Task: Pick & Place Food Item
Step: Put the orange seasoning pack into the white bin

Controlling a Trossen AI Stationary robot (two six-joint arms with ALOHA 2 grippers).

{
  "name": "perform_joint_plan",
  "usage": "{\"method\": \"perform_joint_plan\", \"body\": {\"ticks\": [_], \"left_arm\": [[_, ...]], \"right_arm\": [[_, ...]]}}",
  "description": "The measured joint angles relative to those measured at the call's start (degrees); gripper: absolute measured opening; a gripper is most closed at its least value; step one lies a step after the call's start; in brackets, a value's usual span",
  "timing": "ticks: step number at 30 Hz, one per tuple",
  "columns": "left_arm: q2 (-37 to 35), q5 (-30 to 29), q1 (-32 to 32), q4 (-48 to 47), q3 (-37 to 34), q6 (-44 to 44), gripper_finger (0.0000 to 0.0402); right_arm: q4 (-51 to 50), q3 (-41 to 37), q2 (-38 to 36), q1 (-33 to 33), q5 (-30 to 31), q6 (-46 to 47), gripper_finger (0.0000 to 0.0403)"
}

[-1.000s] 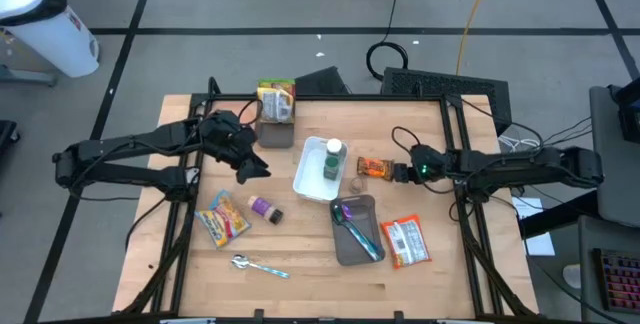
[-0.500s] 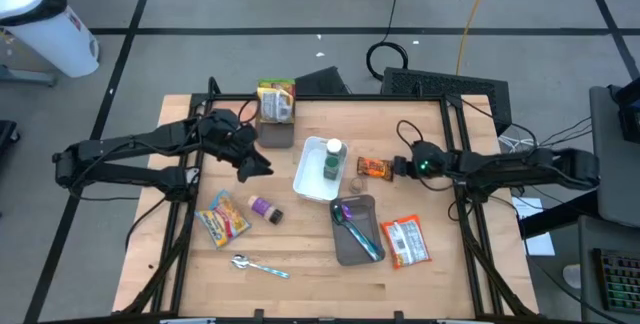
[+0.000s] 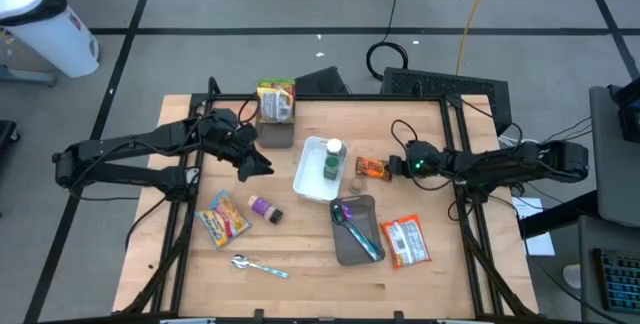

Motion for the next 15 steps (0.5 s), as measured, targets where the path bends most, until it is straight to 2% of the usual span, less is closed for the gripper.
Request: {"method": "perform_joint_plan", "body": {"ticks": [8, 15], "left_arm": [[0.0, 0.1, 0.0, 0.0, 0.0, 0.0, 0.0218], [0.0, 0.0, 0.0, 0.7, 0.0, 0.1, 0.0218]], "right_arm": [[3.8, -0.1, 0.1, 0.0, -0.3, -0.3, 0.0007], [9.8, 0.2, -1.6, 0.0, -0.3, -1.8, 0.0001]]}}
